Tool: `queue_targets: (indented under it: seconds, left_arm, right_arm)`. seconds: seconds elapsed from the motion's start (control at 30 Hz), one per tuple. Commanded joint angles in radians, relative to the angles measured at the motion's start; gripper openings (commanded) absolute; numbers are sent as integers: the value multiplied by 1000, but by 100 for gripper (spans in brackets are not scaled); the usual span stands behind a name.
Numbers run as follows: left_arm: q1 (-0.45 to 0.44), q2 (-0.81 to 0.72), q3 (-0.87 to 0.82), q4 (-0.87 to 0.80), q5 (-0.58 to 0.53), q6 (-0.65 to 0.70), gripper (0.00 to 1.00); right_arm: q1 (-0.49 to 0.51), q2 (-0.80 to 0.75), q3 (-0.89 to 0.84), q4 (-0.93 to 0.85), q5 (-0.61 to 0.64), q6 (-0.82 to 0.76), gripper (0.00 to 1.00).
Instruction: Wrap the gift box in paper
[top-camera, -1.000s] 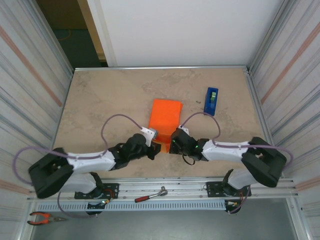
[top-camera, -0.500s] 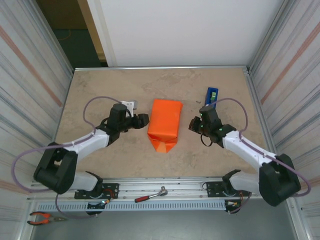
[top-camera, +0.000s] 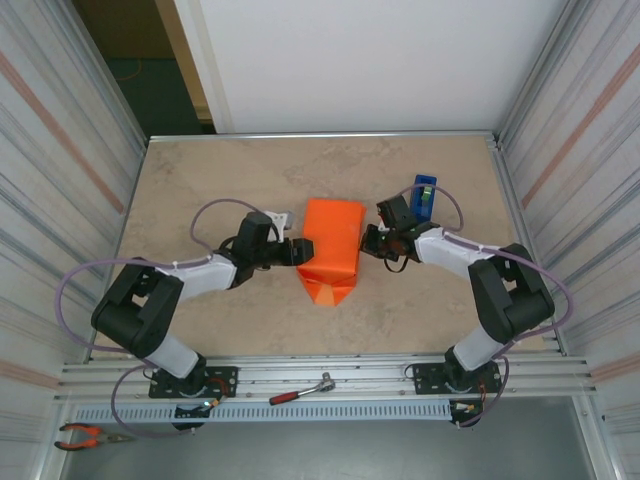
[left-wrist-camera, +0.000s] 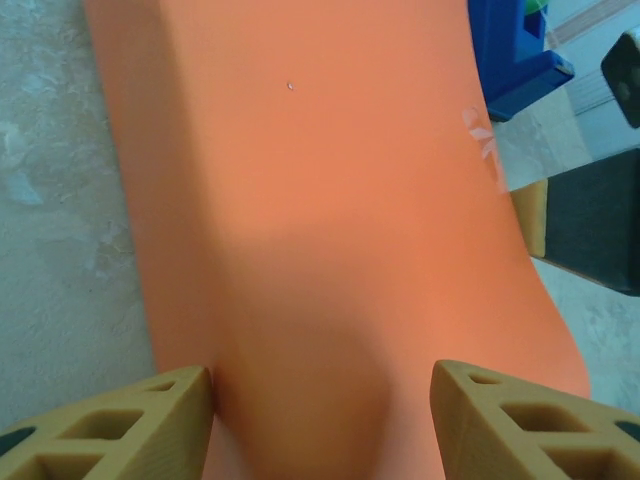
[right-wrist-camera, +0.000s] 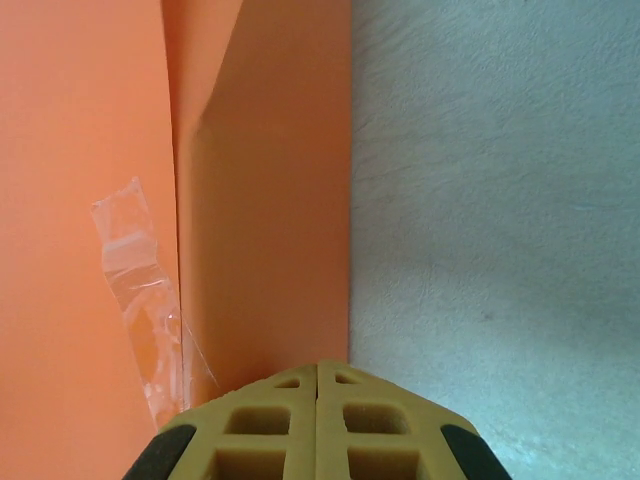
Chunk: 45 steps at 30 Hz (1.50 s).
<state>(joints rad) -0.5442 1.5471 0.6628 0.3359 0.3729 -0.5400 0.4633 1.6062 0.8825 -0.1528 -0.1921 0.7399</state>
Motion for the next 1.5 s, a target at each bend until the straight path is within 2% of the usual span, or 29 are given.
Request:
queue_targets:
  seconds: [0.0, 0.13, 0.23, 0.37, 0.5, 0.57, 0.63, 0.7, 0.77, 0.9, 1.07, 1.27, 1.47]
  left_arm:
    - [-53, -45, -33, 33, -9, -33, 59]
    - [-94, -70, -52, 44, -54, -53, 59]
    - [-86, -91, -46, 15, -74, -43, 59]
    - [-47, -176, -52, -48, -96, -22, 61]
    - [-35, -310, -95, -147, -134, -14, 62]
    - [-37, -372, -139, -161, -128, -28, 52]
    - [-46, -432, -185, -185, -123, -43, 28]
    - [-71, -480, -221, -216, -129, -52, 9]
    - [-105, -517, -260, -230, -140, -66, 1]
    - [-196, -547, -326, -203, -186, -107, 0]
    - [-295, -474, -346, -109, -239, -132, 0]
    - [-326, -326, -308, 3, -244, -128, 0]
    - [-329, -226, -250, 54, -246, -101, 0]
  right_arm:
    - [8, 48, 50, 16, -57, -40, 0]
    - [20, 85, 84, 18, -80, -42, 0]
    - [14, 78, 95, 0, -79, -49, 0]
    - [-23, -18, 47, -28, -42, -57, 0]
    - [-55, -179, -56, -47, -22, -46, 0]
    - [-47, -247, -104, -59, -26, -38, 0]
    - [-16, -312, -158, -64, -10, -20, 0]
    - [30, -359, -198, -74, 14, 1, 0]
    - [84, -393, -232, -66, 44, 33, 0]
    - [205, -402, -284, -15, 103, 97, 0]
    - [302, -329, -295, 66, 155, 143, 0]
    - [349, -250, -293, 117, 185, 174, 0]
    - [365, -250, -329, 131, 204, 200, 0]
